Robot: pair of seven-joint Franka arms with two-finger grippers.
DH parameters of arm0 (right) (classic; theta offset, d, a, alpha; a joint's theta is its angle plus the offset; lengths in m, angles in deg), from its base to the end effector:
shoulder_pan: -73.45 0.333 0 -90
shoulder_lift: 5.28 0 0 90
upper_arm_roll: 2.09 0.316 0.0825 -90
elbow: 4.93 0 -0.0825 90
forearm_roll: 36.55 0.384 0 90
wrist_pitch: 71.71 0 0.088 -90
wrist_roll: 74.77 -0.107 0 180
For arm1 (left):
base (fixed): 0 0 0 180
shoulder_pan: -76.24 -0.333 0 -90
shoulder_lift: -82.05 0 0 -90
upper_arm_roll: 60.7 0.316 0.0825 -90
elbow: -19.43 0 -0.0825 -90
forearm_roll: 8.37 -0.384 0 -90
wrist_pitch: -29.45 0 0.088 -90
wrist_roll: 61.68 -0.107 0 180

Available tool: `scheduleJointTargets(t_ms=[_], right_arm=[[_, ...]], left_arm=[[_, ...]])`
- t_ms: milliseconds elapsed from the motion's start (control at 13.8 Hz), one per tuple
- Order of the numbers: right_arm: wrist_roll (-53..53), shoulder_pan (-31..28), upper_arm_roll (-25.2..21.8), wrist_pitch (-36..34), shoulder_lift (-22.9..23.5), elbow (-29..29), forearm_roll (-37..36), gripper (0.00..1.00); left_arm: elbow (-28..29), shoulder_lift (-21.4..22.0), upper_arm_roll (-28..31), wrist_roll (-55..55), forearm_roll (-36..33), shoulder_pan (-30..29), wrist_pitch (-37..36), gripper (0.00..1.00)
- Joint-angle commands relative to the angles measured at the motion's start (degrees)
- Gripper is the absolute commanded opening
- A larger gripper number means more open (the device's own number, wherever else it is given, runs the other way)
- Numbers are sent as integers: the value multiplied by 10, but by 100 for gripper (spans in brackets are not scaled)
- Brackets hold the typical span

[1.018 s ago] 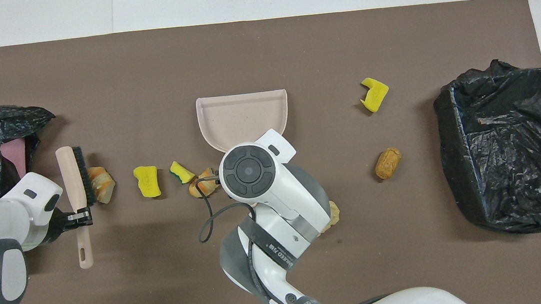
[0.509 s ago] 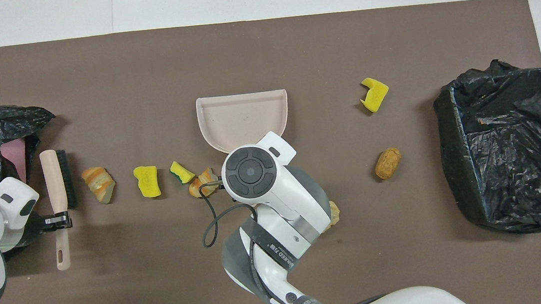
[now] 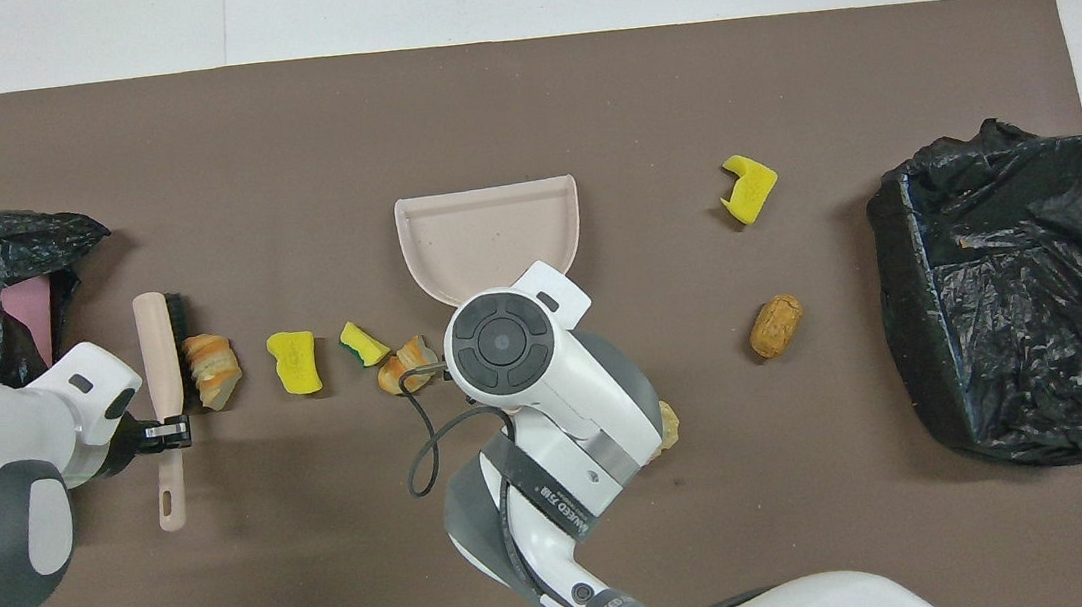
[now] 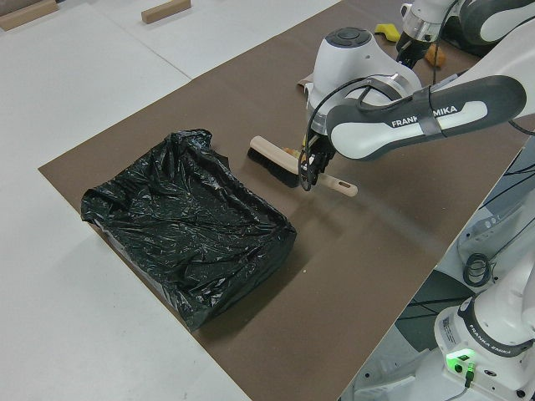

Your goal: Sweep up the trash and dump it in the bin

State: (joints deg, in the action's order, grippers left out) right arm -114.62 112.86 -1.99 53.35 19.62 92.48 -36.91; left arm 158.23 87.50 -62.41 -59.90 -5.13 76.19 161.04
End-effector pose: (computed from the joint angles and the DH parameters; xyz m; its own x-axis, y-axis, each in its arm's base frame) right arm 0.5168 0.4257 0.3467 0.9992 -0.0032 0.0398 -0.0021 -0.9996 -0.0272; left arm 0.4724 -0.0149 0.3422 0.9987 0.0398 -0.0326 0.0410 -0.9985 0.0373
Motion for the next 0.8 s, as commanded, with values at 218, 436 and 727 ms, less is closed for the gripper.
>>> scheduleJointTargets(t_ms=[218,436,727], right_arm=[[57,-8,1,-3,-18,9,8,0],[216,-33,-1,-27,-38,9,9,0],[387,-86,-2,-82,-75,8,12,0]], left_arm=[[1,-21,5,54,-8,73,16,0],[1,-26,5,98,-8,107,26,0],[1,-25,5,137,-7,136,25,0]])
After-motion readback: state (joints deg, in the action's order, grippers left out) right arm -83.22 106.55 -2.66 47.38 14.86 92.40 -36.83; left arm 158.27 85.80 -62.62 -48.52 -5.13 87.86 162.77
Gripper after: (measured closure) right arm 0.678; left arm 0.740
